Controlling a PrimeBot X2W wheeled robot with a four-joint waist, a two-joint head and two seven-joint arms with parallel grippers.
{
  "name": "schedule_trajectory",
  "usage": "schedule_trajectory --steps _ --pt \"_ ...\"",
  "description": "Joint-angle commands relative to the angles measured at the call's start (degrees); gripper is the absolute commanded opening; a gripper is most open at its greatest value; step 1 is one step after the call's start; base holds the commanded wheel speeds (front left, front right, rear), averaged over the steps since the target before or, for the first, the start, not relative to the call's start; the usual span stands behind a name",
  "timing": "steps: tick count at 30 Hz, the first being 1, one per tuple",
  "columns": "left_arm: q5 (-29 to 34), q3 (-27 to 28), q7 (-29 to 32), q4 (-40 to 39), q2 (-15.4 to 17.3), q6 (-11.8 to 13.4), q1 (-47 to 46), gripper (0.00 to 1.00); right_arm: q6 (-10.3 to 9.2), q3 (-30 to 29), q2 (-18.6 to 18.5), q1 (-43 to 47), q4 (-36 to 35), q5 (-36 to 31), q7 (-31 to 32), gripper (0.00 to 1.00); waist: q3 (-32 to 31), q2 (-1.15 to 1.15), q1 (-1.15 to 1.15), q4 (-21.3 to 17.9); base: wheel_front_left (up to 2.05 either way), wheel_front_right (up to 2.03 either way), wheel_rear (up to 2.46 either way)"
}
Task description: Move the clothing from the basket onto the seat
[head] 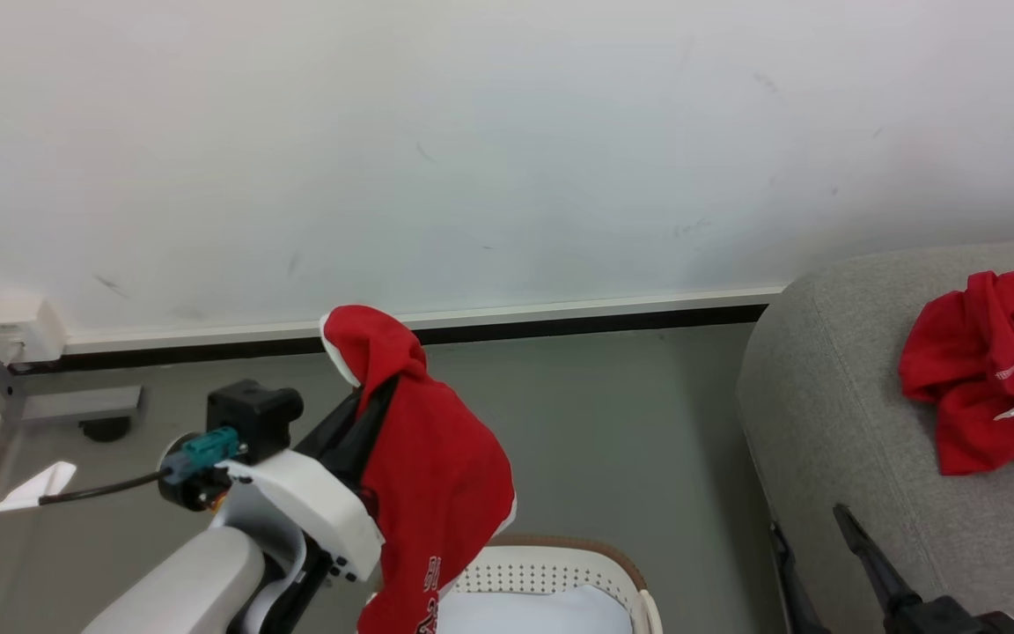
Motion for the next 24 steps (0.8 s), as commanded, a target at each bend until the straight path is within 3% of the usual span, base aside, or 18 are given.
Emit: schedule_trajectory --steps 1,11,16,24 --pt "0.0 0.0 0.2 -0.5 0.6 0.1 0.3 0.00 -0.14 1.0 -0.1 -1.0 -0.5 -0.8 0.1 1.00 0.2 -0.01 0.01 -0.1 0.00 0.00 0.00" --pt "0.9 -1.6 1.6 -2.9 0.0 -0.4 -0.9 0.00 -0.14 16.0 -2.5 -10.6 2.1 -0.4 0.0 1.00 0.6 -0.01 0.01 -0.1 0.00 0.00 0.00" --pt "1.5 -2.7 2.4 -4.1 -0.5 -0.7 -1.4 0.00 -0.14 27.2 -3.5 -18.9 7.0 3.0 0.1 1.00 0.6 -0.01 0.01 0.2 0.00 0.00 0.00" --pt "2.5 -4.8 3.7 -6.3 -1.5 -1.3 -2.2 0.00 -0.14 39.2 -2.4 -30.6 16.0 7.5 0.1 1.00 0.5 -0.01 0.01 0.8 0.00 0.00 0.00"
